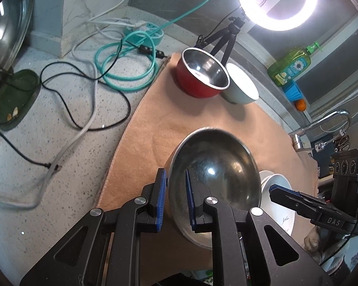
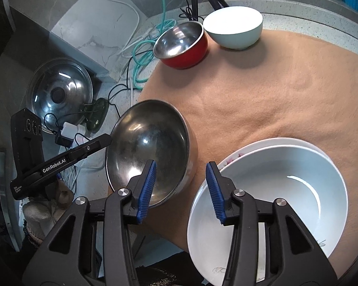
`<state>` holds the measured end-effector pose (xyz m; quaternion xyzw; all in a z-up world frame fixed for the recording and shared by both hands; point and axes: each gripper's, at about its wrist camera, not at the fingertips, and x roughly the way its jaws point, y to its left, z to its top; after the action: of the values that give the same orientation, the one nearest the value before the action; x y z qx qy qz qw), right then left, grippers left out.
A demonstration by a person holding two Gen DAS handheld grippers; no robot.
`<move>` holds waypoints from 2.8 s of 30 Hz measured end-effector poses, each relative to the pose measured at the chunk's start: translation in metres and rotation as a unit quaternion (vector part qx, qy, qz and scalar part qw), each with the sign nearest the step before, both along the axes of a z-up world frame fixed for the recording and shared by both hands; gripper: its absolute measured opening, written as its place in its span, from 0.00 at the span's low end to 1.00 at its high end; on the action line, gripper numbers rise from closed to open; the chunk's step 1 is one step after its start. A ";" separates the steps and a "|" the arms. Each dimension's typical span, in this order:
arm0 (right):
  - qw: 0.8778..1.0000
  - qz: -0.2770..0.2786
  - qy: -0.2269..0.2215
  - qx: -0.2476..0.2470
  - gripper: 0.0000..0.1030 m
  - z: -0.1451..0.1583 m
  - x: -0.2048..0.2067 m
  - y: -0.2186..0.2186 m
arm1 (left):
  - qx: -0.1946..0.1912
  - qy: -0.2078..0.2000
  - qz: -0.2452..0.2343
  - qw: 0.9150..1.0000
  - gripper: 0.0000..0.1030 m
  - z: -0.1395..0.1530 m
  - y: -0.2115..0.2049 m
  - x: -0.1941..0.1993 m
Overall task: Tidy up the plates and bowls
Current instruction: 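Lower the steel bowl onto the mat and open both grippers, then move both grippers to the red steel bowl rim and close, then lift the red steel bowl with both grippers toward the large steel bowl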
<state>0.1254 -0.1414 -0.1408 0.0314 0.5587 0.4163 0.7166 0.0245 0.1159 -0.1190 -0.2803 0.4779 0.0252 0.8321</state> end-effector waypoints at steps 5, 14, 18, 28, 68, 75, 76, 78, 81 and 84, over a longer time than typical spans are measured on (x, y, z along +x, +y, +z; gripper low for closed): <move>1.000 -0.012 -0.012 0.003 0.44 0.012 0.009 -0.004 | 0.006 -0.013 -0.007 1.000 0.15 0.011 0.006 0.008; 0.999 -0.039 -0.016 0.011 0.44 0.029 0.035 -0.004 | 0.027 -0.023 -0.018 0.999 0.15 0.019 0.022 0.040; 0.998 -0.054 -0.007 0.014 0.44 0.032 0.048 0.002 | 0.025 -0.022 -0.025 0.999 0.15 0.019 0.033 0.064; 0.996 -0.082 0.020 0.015 0.38 0.023 0.081 0.032 | 0.034 -0.017 -0.038 0.999 0.15 0.012 0.056 0.121; 0.989 -0.121 0.083 0.003 0.19 -0.031 0.165 0.105 | -0.003 0.026 -0.083 0.996 0.15 -0.033 0.053 0.219; 0.990 -0.114 0.081 -0.001 0.13 -0.034 0.165 0.111 | 0.004 0.024 -0.090 0.996 0.11 -0.035 0.048 0.220; 0.991 -0.112 0.078 -0.003 0.13 -0.033 0.164 0.112 | 0.004 0.023 -0.091 0.996 0.11 -0.036 0.048 0.220; 0.991 -0.109 0.077 -0.006 0.13 -0.032 0.163 0.113 | 0.004 0.023 -0.091 0.996 0.11 -0.036 0.049 0.220; 0.992 -0.105 0.076 -0.007 0.12 -0.030 0.161 0.114 | 0.006 0.022 -0.090 0.996 0.11 -0.034 0.048 0.218; 0.992 -0.101 0.074 -0.007 0.12 -0.027 0.158 0.114 | 0.008 0.018 -0.089 0.996 0.11 -0.030 0.048 0.214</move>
<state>0.2835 -0.0272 -0.1680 0.1136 0.6075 0.3340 0.7117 0.2390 0.1639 -0.1492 -0.2293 0.5156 -0.0403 0.8246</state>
